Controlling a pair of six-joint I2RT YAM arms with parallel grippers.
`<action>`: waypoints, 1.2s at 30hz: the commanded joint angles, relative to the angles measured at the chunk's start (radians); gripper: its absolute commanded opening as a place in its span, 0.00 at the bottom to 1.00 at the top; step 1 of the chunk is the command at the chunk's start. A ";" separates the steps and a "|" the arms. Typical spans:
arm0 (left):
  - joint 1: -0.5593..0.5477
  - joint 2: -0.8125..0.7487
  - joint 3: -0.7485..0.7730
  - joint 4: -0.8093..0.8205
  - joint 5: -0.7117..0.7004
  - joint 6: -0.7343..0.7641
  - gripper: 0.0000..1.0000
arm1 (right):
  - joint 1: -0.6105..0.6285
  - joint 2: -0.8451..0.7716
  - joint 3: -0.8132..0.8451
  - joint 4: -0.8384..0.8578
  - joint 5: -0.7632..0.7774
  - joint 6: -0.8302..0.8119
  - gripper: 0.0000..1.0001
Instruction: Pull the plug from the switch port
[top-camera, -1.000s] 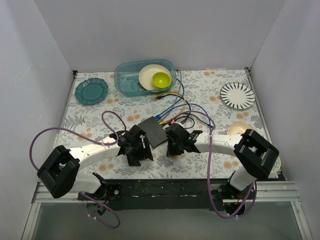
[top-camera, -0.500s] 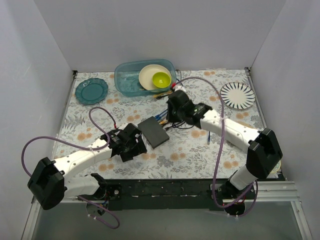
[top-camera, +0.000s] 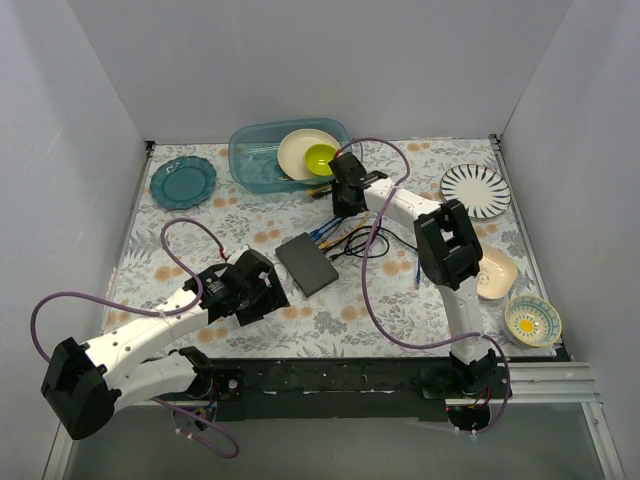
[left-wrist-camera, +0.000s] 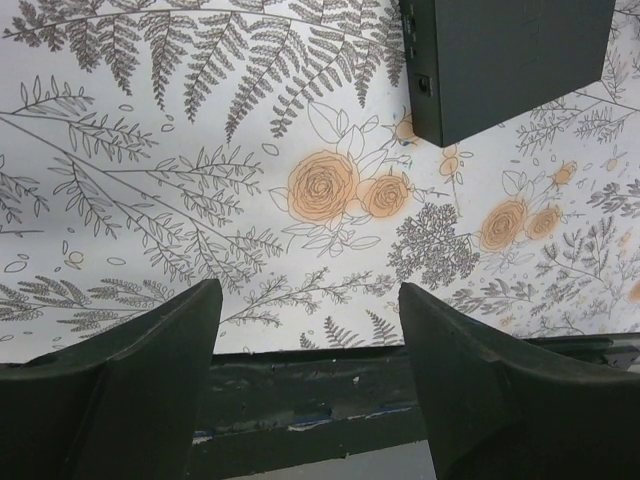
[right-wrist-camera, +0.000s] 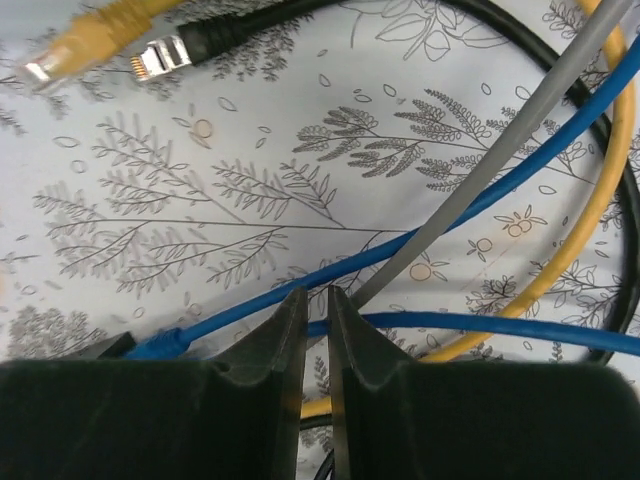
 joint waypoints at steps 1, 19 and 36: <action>0.000 -0.073 -0.026 -0.037 0.013 0.009 0.72 | -0.014 0.048 0.131 0.028 -0.003 0.005 0.21; -0.002 0.045 -0.023 0.065 0.068 0.064 0.72 | -0.063 -0.002 -0.109 -0.108 0.024 0.054 0.16; 0.000 0.137 -0.062 0.204 0.164 0.061 0.72 | -0.037 -0.478 -0.804 0.037 -0.126 0.210 0.14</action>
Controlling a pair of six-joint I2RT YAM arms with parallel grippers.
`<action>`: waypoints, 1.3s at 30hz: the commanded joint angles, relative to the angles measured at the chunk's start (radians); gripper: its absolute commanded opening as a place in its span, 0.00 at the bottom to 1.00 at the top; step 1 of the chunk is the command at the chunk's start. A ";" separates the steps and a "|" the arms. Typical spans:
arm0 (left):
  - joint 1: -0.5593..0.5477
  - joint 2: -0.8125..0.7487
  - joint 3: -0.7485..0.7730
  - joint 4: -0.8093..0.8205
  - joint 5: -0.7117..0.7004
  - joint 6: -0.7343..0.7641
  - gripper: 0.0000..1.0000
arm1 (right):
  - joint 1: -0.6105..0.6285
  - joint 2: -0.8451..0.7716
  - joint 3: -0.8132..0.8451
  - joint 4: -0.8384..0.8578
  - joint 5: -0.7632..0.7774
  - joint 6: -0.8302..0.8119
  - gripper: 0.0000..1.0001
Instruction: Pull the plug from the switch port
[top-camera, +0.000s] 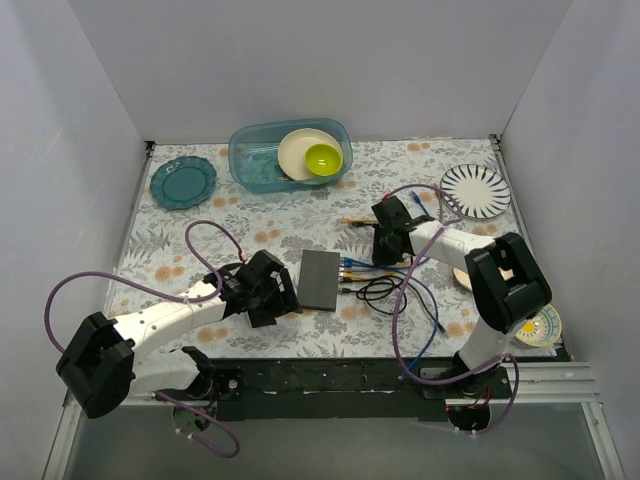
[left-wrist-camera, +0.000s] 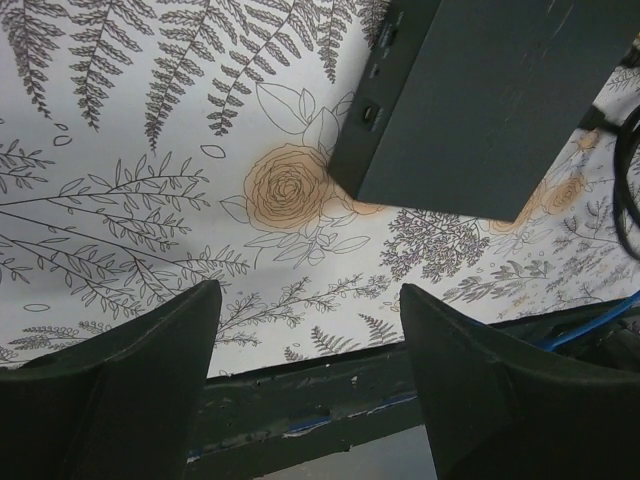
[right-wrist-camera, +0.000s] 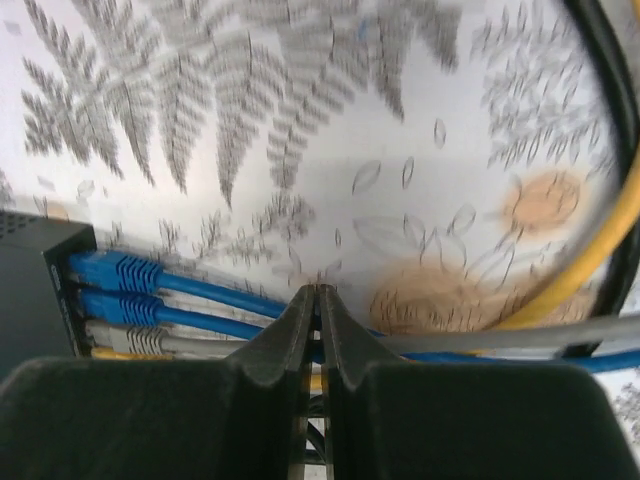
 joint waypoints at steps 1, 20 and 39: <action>-0.002 0.015 0.000 0.041 0.024 0.014 0.72 | 0.027 -0.065 -0.105 -0.070 -0.086 0.066 0.14; -0.252 0.309 0.009 0.340 0.337 0.100 0.00 | 0.039 -0.064 -0.090 -0.121 -0.046 -0.023 0.14; 0.108 0.520 0.053 0.158 0.171 0.028 0.04 | 0.208 -0.208 -0.259 -0.075 -0.167 0.083 0.14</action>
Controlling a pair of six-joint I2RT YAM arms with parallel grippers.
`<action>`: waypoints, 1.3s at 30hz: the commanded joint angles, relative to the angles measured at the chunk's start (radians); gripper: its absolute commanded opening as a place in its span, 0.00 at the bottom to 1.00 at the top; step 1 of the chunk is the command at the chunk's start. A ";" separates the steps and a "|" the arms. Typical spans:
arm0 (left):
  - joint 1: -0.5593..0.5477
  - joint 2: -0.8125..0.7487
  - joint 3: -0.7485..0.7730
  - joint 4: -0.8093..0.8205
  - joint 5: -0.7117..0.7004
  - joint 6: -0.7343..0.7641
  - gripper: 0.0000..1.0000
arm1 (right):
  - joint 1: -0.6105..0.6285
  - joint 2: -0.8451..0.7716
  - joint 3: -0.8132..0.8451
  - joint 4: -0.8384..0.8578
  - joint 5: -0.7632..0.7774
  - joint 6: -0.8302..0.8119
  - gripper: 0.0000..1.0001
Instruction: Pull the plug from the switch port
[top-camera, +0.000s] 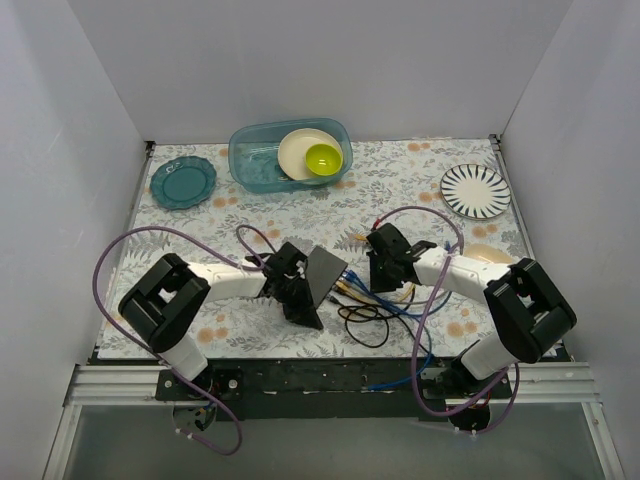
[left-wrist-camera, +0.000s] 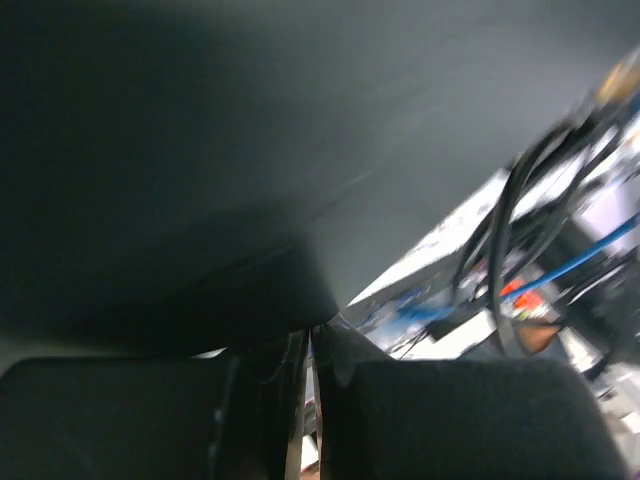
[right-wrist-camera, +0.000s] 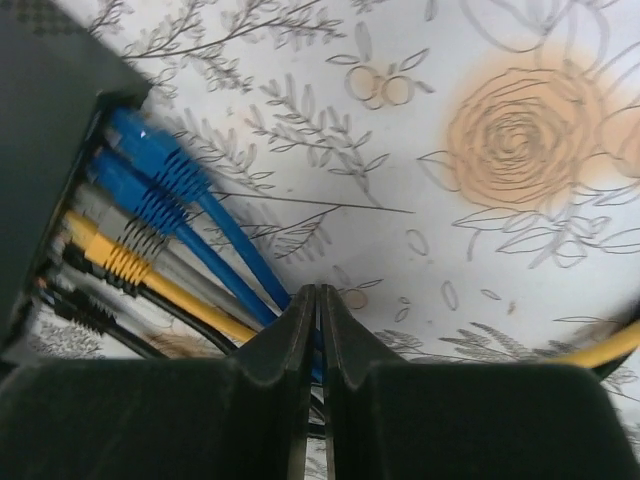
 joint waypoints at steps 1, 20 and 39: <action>0.153 0.033 -0.024 -0.152 -0.296 0.058 0.04 | 0.076 0.012 -0.029 -0.044 -0.136 0.080 0.15; 0.548 0.020 0.260 -0.332 -0.422 0.279 0.12 | 0.199 0.080 0.184 -0.070 -0.096 0.106 0.17; 0.560 0.066 0.148 -0.089 -0.001 0.286 0.13 | 0.280 0.158 0.121 0.020 -0.114 0.037 0.12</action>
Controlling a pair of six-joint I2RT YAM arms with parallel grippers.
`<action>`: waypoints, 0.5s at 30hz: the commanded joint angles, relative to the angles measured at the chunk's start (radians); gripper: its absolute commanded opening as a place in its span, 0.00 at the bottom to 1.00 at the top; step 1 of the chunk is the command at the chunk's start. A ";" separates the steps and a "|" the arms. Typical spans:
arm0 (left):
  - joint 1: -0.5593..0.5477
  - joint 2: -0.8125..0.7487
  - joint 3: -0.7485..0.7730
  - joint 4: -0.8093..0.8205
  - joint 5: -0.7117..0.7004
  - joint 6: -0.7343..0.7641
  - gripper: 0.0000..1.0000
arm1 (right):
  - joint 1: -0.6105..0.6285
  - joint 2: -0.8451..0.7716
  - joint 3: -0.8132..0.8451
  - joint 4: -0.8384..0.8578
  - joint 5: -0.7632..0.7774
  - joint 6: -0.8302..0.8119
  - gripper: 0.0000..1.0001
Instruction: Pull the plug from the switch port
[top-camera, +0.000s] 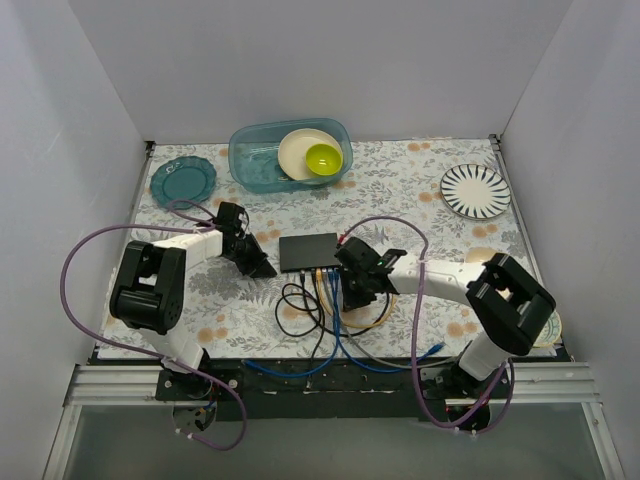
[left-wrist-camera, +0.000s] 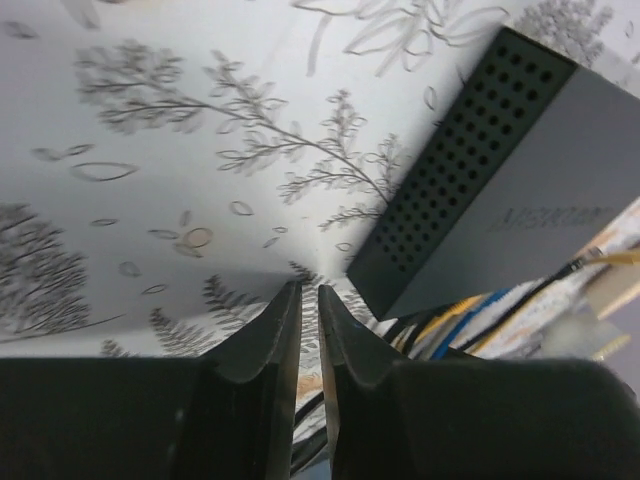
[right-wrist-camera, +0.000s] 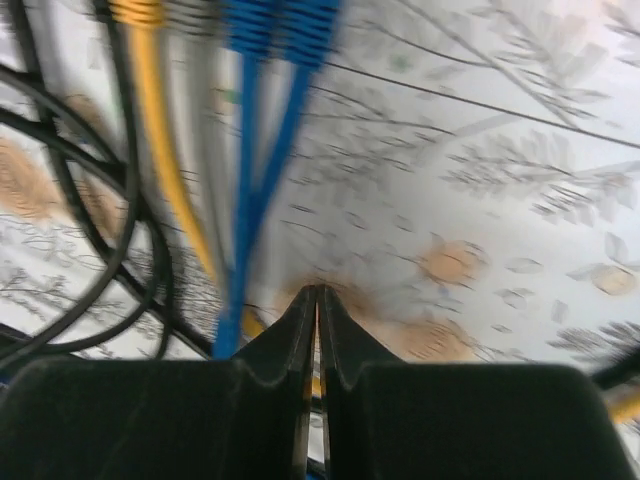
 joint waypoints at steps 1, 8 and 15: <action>-0.007 0.040 0.005 0.085 0.143 0.008 0.14 | 0.077 0.113 0.089 0.030 -0.062 -0.050 0.11; -0.002 0.085 0.119 0.058 0.084 0.023 0.19 | 0.137 0.271 0.264 -0.012 -0.103 -0.078 0.12; 0.038 -0.015 0.226 -0.098 -0.228 -0.007 0.25 | 0.103 0.066 0.260 -0.160 0.234 -0.055 0.20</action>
